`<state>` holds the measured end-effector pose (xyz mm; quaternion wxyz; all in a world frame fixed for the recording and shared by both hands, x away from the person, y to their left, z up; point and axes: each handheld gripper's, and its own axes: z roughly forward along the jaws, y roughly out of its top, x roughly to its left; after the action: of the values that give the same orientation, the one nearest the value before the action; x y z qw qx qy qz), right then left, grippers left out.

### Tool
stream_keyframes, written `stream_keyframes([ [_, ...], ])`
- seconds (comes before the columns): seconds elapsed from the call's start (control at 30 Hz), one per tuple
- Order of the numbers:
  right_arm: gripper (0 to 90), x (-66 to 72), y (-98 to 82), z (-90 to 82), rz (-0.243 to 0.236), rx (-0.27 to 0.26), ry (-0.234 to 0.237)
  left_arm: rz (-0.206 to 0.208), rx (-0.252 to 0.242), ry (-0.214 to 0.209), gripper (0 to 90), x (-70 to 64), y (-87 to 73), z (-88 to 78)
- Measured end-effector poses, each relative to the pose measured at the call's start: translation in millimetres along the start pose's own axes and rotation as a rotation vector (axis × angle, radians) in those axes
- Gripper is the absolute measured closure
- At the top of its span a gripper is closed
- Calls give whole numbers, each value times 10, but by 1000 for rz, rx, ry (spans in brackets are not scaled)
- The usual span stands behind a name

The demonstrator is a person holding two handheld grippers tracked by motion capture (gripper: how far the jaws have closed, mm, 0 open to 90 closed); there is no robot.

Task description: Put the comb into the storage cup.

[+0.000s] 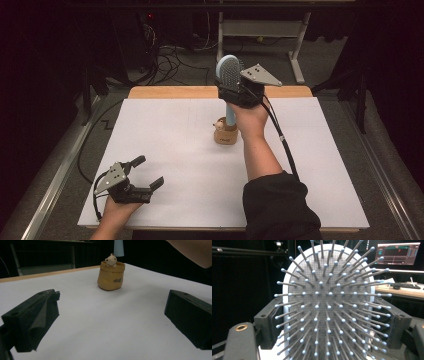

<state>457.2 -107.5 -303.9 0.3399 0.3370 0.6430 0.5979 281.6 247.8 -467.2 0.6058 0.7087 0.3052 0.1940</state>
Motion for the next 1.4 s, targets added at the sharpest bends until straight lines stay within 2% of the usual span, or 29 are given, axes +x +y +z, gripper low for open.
stream_keyframes([
  [0.6,208,-38,-328,144,13,58,-27,0,1,-4,5,-7,-1,-1],
  [1.0,207,-104,-588,149,72,98,-30,2,2,-8,5,-17,-4,8],
  [1.4,208,-70,-627,142,98,92,-34,0,4,-9,5,-16,-9,7],
])
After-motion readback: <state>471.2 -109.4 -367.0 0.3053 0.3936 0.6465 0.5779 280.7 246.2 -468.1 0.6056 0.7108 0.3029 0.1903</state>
